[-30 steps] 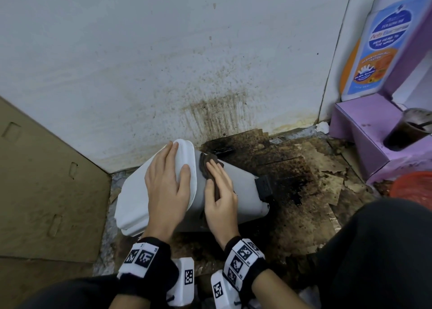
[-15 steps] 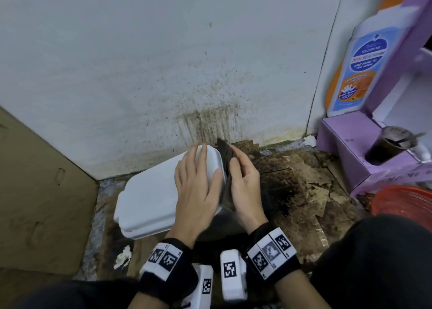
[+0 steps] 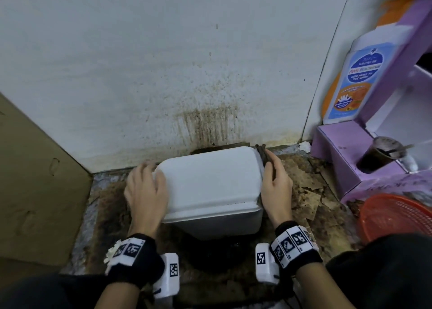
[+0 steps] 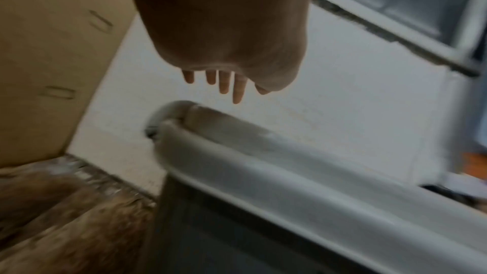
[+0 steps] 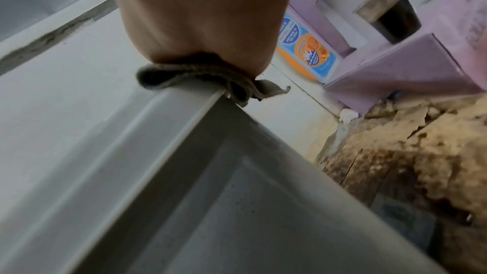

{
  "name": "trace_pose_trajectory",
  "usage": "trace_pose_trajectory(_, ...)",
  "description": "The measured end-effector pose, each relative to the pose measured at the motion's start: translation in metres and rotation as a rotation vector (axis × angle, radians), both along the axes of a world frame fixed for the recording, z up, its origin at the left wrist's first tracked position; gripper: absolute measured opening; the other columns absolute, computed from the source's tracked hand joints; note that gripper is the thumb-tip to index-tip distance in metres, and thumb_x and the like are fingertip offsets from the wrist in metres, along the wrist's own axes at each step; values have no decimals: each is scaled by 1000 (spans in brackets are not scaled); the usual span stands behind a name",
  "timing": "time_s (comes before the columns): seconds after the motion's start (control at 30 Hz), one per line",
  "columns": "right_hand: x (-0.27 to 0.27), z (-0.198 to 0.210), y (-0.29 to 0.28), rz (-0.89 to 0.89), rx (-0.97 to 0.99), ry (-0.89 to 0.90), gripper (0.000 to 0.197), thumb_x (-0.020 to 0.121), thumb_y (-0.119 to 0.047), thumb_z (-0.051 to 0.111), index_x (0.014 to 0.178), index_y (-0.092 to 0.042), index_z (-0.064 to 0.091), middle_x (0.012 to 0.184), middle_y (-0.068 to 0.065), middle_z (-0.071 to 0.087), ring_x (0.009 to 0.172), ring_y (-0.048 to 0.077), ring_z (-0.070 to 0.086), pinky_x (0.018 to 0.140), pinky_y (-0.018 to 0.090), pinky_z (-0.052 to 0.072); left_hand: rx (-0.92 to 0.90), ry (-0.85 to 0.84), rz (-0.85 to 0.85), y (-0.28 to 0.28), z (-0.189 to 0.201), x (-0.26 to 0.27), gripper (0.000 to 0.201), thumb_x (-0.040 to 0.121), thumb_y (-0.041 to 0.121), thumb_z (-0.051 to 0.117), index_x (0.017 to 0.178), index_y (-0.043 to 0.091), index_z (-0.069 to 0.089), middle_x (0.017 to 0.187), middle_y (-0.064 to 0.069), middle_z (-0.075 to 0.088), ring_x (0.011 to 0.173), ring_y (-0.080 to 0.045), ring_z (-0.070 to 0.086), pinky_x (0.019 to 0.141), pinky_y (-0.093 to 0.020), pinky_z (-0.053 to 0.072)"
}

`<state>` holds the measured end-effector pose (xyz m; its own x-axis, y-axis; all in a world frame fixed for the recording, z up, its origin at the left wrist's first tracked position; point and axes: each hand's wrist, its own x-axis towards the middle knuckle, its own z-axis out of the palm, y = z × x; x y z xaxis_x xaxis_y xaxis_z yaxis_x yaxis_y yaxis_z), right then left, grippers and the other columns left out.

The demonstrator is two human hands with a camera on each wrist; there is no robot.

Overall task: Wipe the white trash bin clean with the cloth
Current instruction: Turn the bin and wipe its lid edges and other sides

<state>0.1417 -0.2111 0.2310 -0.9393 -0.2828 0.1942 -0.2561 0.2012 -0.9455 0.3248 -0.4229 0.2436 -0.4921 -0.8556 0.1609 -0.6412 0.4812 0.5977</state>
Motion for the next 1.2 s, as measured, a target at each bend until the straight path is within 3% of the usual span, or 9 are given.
trace_pose_trajectory(0.23,5,-11,12,102,191,261,42,106,-6,44,147,-7,51,152,3,51,146,16,40,122,33,29,418,90,-94,-3,-23,15,64,109,59,21,166,31,18,173,3,19,160,-17,10,130,-45,9)
trace_pose_trajectory(0.43,38,4,-29,206,718,452,65,94,9,34,158,-2,27,167,16,23,157,27,13,125,38,9,462,111,-96,-9,-32,15,69,106,64,13,168,34,12,174,13,11,160,-11,2,131,-41,1)
trace_pose_trajectory(0.5,67,10,-54,299,781,436,75,85,8,16,160,1,16,169,20,13,158,32,7,127,44,11,487,136,-91,-11,-33,15,68,105,65,12,167,36,12,173,14,12,161,-11,3,131,-42,2)
trace_pose_trajectory(0.57,95,8,-83,335,811,514,73,83,1,15,154,5,31,162,25,29,153,38,26,121,49,30,522,176,-55,-16,-36,15,66,102,72,12,163,46,17,172,13,16,161,-13,9,131,-44,6)
trace_pose_trajectory(0.67,123,-1,-116,417,781,580,66,86,-12,26,146,4,48,152,23,48,143,37,45,111,47,45,619,274,-15,-27,-42,14,68,86,94,12,148,69,24,171,12,24,159,-16,21,130,-51,18)
trace_pose_trajectory(0.77,125,2,-117,495,818,618,62,93,-19,33,151,1,40,156,20,43,147,33,40,115,43,41,650,311,-19,-25,-38,14,80,94,85,9,160,45,30,164,16,30,152,-10,27,128,-43,18)
trace_pose_trajectory(1.0,66,1,-51,348,855,612,66,93,-6,24,159,-7,28,167,11,26,156,25,22,124,42,27,669,267,22,-38,-56,16,89,76,103,13,148,59,43,165,10,39,153,-16,34,127,-54,25)
trace_pose_trajectory(1.13,31,-4,-4,85,723,506,54,104,-8,36,158,-7,30,167,8,26,157,22,18,124,34,12,596,133,-47,-9,-23,14,70,100,75,8,164,47,15,171,15,15,161,-21,8,130,-50,0)
trace_pose_trajectory(1.2,25,-12,2,1,582,420,51,106,-8,38,156,-3,33,165,11,30,155,25,22,125,35,14,610,101,-58,-4,-19,15,68,101,73,9,164,48,7,174,5,12,162,-26,6,130,-54,3)
